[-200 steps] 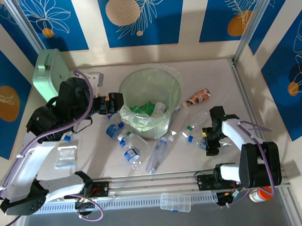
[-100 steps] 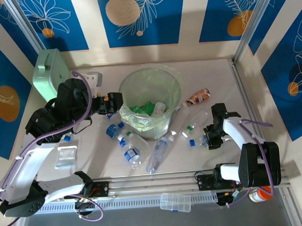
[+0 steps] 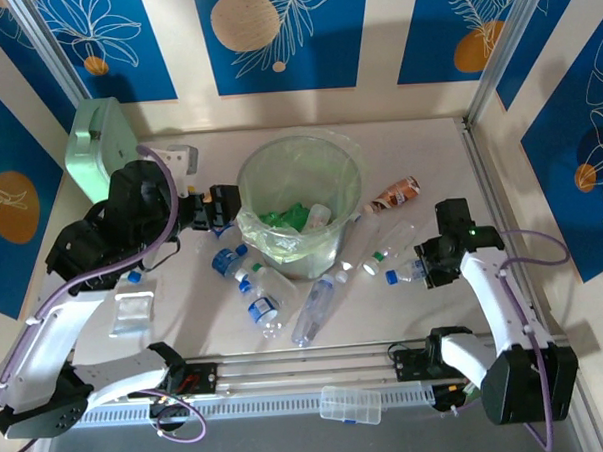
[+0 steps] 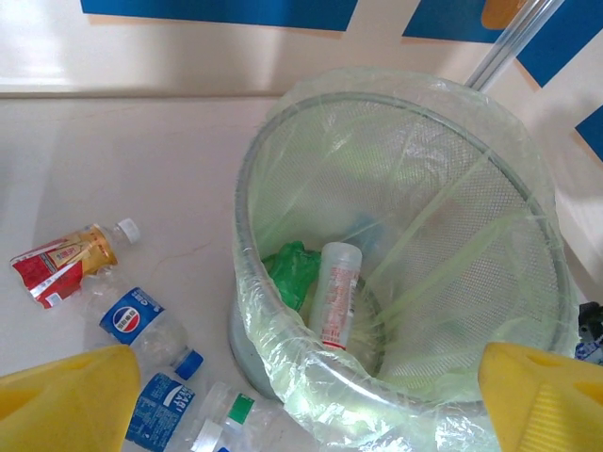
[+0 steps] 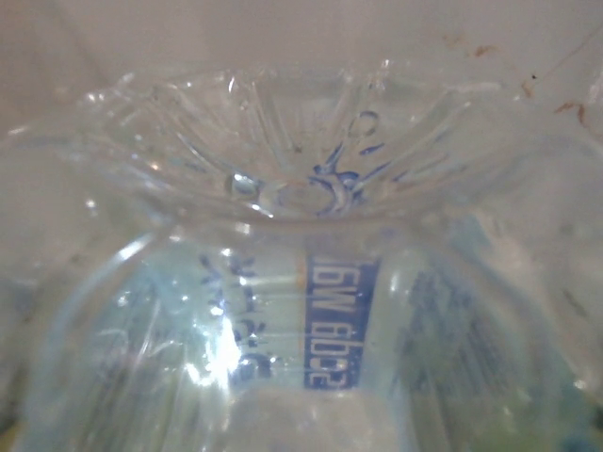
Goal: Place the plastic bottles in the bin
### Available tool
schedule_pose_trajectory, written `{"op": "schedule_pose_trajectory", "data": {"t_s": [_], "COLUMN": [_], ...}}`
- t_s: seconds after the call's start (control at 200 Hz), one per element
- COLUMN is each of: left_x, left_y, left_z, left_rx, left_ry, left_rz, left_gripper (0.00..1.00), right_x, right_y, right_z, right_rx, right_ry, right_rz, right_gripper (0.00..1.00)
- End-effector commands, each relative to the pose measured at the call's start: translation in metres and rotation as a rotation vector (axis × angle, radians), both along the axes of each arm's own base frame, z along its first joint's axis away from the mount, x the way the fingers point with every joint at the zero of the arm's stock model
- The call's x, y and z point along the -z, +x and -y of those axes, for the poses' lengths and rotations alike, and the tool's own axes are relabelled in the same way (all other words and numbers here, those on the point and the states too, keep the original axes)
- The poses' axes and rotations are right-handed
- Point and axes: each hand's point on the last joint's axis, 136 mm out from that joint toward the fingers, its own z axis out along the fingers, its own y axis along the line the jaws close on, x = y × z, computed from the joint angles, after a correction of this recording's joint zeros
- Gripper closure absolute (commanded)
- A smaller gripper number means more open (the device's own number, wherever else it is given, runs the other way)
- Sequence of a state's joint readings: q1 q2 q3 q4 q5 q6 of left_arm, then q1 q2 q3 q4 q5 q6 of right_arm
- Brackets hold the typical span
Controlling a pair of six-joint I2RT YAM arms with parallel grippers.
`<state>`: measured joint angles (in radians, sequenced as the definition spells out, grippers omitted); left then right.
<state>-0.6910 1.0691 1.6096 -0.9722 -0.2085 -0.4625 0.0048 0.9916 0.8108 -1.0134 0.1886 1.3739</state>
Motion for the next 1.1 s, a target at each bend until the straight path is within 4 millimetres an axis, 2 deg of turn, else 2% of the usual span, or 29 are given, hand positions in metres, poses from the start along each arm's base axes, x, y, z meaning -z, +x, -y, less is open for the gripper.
{"op": "schedule_pose_trajectory", "data": {"t_s": [0.0, 0.135, 0.205, 0.3, 0.485, 0.585, 0.695, 0.755, 0.855, 0.98, 1.09], "left_x": [-0.006, -0.006, -0.006, -0.005, -0.004, -0.001, 0.004, 0.002, -0.001, -0.003, -0.008], "left_y": [0.0, 0.0, 0.0, 0.001, -0.001, -0.002, -0.002, -0.001, -0.002, -0.002, -0.002], "left_z": [-0.008, -0.013, -0.018, -0.023, -0.03, -0.033, -0.033, -0.034, -0.036, -0.036, -0.037], "left_rx": [-0.025, -0.043, -0.06, -0.084, -0.107, -0.12, -0.12, -0.126, -0.13, -0.125, -0.125], "left_ry": [-0.005, 0.011, 0.021, 0.036, 0.043, 0.041, 0.044, 0.045, 0.048, 0.051, 0.054], "left_rz": [0.036, 0.044, 0.05, 0.056, 0.065, 0.066, 0.059, 0.062, 0.079, 0.088, 0.099], "left_gripper": [0.08, 0.08, 0.08, 0.08, 0.08, 0.08, 0.08, 0.08, 0.08, 0.08, 0.08], "right_x": [-0.03, -0.072, -0.101, -0.146, -0.238, -0.287, -0.329, -0.336, -0.336, -0.316, -0.282], "right_y": [-0.007, -0.004, 0.0, 0.016, 0.054, 0.074, 0.089, 0.098, 0.109, 0.127, 0.14], "right_z": [-0.003, -0.011, -0.014, -0.025, -0.062, -0.091, -0.13, -0.15, -0.182, -0.218, -0.236], "right_rx": [-0.105, -0.201, -0.248, -0.335, -0.56, -0.712, -0.896, -0.985, -1.104, -1.214, -1.288], "right_ry": [-0.036, -0.048, -0.064, -0.066, -0.027, 0.0, -0.027, -0.064, -0.101, -0.162, -0.284], "right_rz": [0.061, 0.209, 0.313, 0.482, 0.757, 0.914, 1.04, 1.044, 1.028, 0.969, 0.827], "right_gripper": [0.57, 0.61, 0.62, 0.63, 0.66, 0.66, 0.66, 0.66, 0.66, 0.67, 0.68]}}
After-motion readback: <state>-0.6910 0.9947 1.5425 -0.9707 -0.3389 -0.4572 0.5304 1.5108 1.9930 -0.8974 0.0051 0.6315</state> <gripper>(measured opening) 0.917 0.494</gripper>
